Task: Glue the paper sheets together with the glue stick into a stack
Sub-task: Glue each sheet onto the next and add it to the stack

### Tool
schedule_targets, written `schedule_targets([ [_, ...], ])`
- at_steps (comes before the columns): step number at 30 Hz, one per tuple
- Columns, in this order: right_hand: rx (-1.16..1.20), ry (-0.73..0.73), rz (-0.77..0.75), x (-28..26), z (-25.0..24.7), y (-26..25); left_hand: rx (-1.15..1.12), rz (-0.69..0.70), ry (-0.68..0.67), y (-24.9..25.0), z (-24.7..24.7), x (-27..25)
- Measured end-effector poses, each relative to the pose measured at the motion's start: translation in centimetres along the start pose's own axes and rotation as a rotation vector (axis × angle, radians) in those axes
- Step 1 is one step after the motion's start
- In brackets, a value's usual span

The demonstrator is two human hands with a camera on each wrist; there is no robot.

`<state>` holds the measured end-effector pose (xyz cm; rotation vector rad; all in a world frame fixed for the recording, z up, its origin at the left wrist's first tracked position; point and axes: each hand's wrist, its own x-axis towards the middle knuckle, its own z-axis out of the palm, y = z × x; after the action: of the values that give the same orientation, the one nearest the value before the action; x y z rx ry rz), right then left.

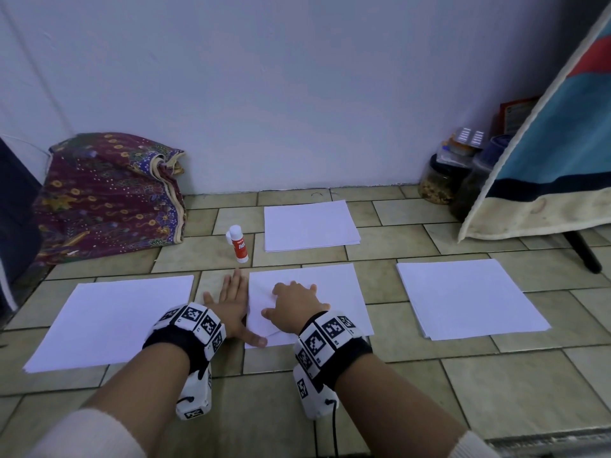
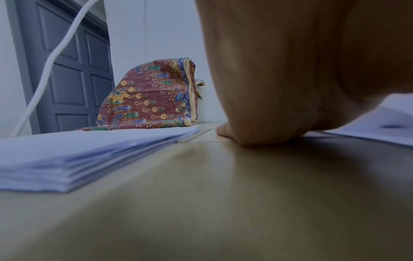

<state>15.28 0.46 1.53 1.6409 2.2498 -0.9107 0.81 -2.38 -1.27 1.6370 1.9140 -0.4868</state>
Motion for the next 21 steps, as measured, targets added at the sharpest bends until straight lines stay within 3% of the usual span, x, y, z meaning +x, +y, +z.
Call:
schedule_targets([
  [11,-0.015,0.003,-0.014,0.0,0.1,0.0,-0.017,0.013,-0.011,0.2,-0.5,-0.4],
  [15,0.013,-0.011,0.003,0.3,0.0,-0.1,-0.142,-0.03,0.003,0.2,-0.5,0.1],
  [21,-0.036,-0.039,0.0,0.7,0.0,0.1,-0.363,-0.047,0.134,0.4,-0.3,0.8],
])
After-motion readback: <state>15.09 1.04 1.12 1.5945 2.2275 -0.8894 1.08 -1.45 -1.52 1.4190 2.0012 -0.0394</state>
